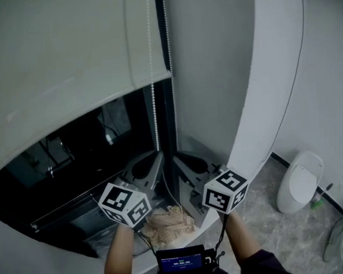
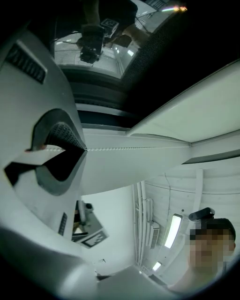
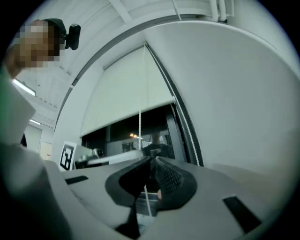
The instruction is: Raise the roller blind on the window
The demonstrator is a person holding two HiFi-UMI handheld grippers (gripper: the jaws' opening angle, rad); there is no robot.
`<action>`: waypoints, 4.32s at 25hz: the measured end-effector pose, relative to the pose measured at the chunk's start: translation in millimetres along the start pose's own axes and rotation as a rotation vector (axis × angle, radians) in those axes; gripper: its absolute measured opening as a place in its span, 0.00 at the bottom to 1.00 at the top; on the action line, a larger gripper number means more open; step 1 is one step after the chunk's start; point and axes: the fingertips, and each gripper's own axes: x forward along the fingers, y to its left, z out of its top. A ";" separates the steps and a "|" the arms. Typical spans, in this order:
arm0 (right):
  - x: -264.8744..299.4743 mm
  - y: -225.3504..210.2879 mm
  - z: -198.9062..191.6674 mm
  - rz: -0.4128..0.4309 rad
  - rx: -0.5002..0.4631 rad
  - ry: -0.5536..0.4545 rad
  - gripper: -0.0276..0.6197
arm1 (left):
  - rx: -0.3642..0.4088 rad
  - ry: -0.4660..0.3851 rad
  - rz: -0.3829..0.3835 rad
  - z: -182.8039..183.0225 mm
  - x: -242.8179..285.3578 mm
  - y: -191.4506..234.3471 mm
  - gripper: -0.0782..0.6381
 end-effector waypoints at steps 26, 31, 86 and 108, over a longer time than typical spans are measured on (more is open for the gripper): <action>16.3 5.2 64.0 -0.040 -0.162 -0.082 0.07 | -0.140 0.019 -0.030 -53.0 -23.1 -7.7 0.13; 19.1 0.8 15.8 -0.049 -0.148 -0.007 0.07 | -0.091 -0.079 -0.058 18.6 -1.5 -4.0 0.13; 24.2 14.7 -11.7 -0.061 -0.296 0.029 0.07 | -0.081 -0.110 -0.094 42.4 -4.9 5.2 0.13; -3.5 8.8 -3.8 -0.017 -0.133 0.003 0.07 | -0.084 -0.086 -0.064 24.2 9.0 5.9 0.12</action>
